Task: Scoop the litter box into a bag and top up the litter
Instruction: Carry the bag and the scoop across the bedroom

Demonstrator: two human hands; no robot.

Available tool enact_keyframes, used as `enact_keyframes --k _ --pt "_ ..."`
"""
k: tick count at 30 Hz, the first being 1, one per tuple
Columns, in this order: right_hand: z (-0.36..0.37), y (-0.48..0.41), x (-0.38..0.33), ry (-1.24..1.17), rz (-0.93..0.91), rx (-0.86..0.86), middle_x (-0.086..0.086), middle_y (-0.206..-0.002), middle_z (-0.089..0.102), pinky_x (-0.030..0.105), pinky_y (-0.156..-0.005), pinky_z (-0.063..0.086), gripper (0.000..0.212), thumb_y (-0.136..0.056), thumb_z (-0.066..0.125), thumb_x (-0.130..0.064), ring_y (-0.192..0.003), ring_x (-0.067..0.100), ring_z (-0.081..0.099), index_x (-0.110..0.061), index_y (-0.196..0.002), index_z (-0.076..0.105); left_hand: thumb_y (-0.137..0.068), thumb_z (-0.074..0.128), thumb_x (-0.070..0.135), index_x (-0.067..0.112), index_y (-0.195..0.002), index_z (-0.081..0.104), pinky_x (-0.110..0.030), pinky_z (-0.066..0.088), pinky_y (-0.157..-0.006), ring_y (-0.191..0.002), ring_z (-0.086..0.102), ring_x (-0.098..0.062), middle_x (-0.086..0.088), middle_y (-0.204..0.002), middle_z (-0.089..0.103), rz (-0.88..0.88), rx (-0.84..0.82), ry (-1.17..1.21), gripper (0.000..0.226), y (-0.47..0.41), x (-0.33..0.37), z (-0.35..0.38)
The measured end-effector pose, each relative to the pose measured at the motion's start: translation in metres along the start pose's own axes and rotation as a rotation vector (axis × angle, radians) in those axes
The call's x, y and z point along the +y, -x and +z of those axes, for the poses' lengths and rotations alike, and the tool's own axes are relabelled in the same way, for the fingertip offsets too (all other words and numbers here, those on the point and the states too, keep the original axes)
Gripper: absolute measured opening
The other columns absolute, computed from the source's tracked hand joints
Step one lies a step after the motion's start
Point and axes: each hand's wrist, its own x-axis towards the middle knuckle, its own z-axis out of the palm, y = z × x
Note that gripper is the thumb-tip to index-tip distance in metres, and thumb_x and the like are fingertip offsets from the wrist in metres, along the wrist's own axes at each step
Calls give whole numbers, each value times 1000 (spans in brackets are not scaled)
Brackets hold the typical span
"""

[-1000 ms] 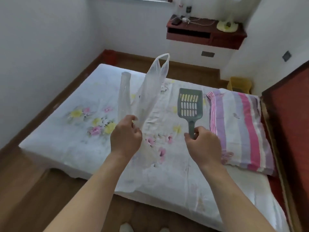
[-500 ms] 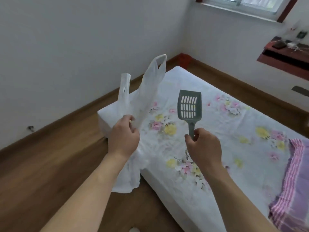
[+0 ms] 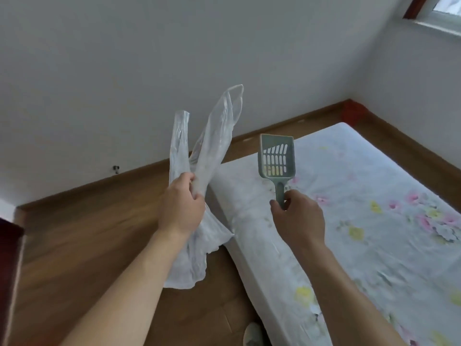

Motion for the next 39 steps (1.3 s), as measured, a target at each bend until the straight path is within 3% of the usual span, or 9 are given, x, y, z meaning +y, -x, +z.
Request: enact_keyframes --k 8,14,18,23,28,31,35,39 --pt "40 -88 -69 15 -191 -113 -6 -66 53 24 -47 27 24 -91 60 -35 -57 4 43 -15 -76 56 -91 58 6 10 -121 59 -11 33 -58 -75 49 -10 4 -88 53 -113 120 -69 31 -66 -31 -16" --pt "89 -132 -133 33 -260 -125 -5 -68 59 23 -47 28 22 -89 60 -35 -56 6 46 -17 -78 60 -91 60 4 10 -118 61 -7 29 -56 -64 44 -4 7 -83 48 -165 171 -95 27 -125 -78 -38" --pt "127 -158 -184 23 -272 -125 -6 -70 59 27 -50 35 22 -89 60 -38 -61 11 51 -18 -80 61 -89 59 4 10 -119 61 -17 33 -59 -70 45 -10 8 -82 47 -158 181 -96 31 -178 -116 -53" --pt "157 -194 -238 -1 -256 -114 -7 -69 60 33 -55 50 22 -88 62 -36 -60 12 55 -18 -78 61 -89 59 7 12 -117 61 -20 35 -60 -71 50 -11 9 -80 50 -151 169 -92 29 -242 -148 -67" --pt "179 -245 -266 18 -233 -99 -7 -69 59 24 -49 35 19 -88 62 -33 -59 7 51 -16 -79 61 -89 61 9 14 -116 61 -15 33 -56 -70 50 -9 10 -81 53 -144 154 -107 28 -313 -170 -56" --pt "198 -288 -278 11 -225 -87 -6 -69 61 27 -51 39 20 -87 62 -33 -59 9 52 -16 -77 61 -89 60 10 16 -114 60 -24 42 -59 -67 50 -6 11 -77 52 -120 125 -114 26 -356 -173 -42" --pt "217 -349 -303 -20 -236 -91 -7 -68 60 31 -56 49 21 -88 60 -36 -60 12 56 -19 -76 59 -88 61 8 15 -110 60 -25 41 -60 -66 51 -10 13 -74 48 -119 147 -127 23 -417 -171 -29" --pt "222 -403 -330 -29 -259 -84 -7 -72 61 30 -57 44 20 -89 60 -37 -65 14 56 -19 -82 62 -88 62 9 13 -112 61 -28 47 -65 -70 54 -14 9 -78 51 -91 160 -126 24 -475 -168 -23"
